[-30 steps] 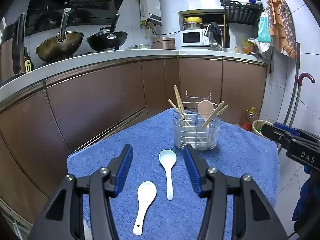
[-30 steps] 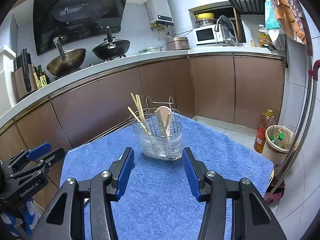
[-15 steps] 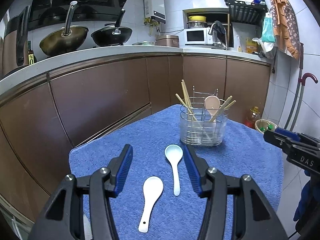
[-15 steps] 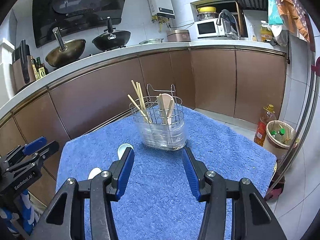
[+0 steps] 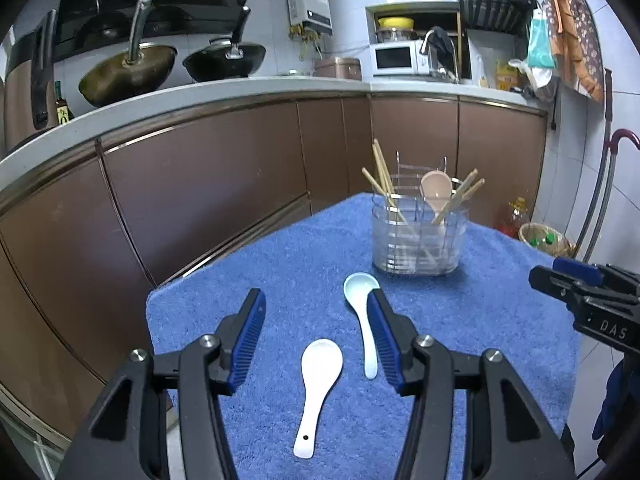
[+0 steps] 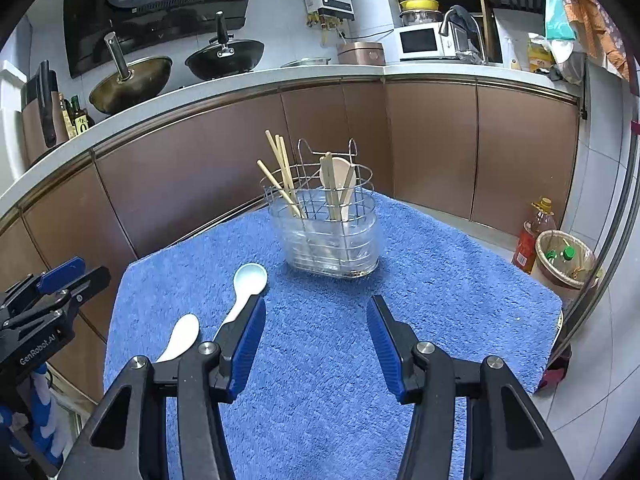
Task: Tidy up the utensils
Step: 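Pull both open tools back over the remaining white and light-blue spoons, then close the left tool on the white spoon while the right tool grasps the light-blue spoon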
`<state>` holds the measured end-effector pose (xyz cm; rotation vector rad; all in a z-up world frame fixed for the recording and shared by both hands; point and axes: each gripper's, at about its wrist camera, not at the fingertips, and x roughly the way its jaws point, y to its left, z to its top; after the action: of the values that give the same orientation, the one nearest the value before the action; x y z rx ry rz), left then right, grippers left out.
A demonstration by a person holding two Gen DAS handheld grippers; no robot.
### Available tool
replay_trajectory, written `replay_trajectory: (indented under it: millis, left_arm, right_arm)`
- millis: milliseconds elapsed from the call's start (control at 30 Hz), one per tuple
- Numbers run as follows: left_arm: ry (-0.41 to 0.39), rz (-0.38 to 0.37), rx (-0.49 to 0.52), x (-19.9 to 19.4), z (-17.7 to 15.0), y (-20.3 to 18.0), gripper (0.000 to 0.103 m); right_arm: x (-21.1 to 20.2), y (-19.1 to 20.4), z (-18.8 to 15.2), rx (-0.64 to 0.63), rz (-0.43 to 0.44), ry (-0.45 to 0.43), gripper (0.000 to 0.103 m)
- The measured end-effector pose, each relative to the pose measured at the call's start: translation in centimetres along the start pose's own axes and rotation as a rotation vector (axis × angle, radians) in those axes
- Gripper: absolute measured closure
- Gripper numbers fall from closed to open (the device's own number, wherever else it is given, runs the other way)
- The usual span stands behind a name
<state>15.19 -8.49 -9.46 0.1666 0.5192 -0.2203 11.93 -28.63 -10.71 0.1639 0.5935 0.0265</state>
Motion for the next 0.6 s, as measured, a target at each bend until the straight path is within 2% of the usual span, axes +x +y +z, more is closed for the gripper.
replay_trajectory:
  millis: [200, 367, 467, 533, 600]
  left_arm:
    - [0.064, -0.041, 0.000, 1.4, -0.4, 0.9, 0.053]
    - [0.171, -0.110, -0.119, 4.1, -0.3, 5.7, 0.053]
    - [0.229, -0.195, -0.200, 5.8, -0.9, 8.7, 0.053]
    - [0.288, -0.297, -0.254, 7.4, -1.7, 10.2, 0.053]
    - [0.345, -0.363, -0.294, 9.0, -2.6, 10.9, 0.055]
  right_arm:
    - [1.0, 0.2, -0.3, -0.008, 0.009, 0.030, 0.053]
    - [1.8, 0.5, -0.8, -0.023, 0.017, 0.058, 0.053]
    - [2.7, 0.5, -1.0, -0.025, 0.023, 0.081, 0.053]
    - [3.3, 0.6, -1.2, -0.027, 0.032, 0.096, 0.053]
    - [4.0, 0.8, -1.3, -0.031, 0.040, 0.111, 0.053]
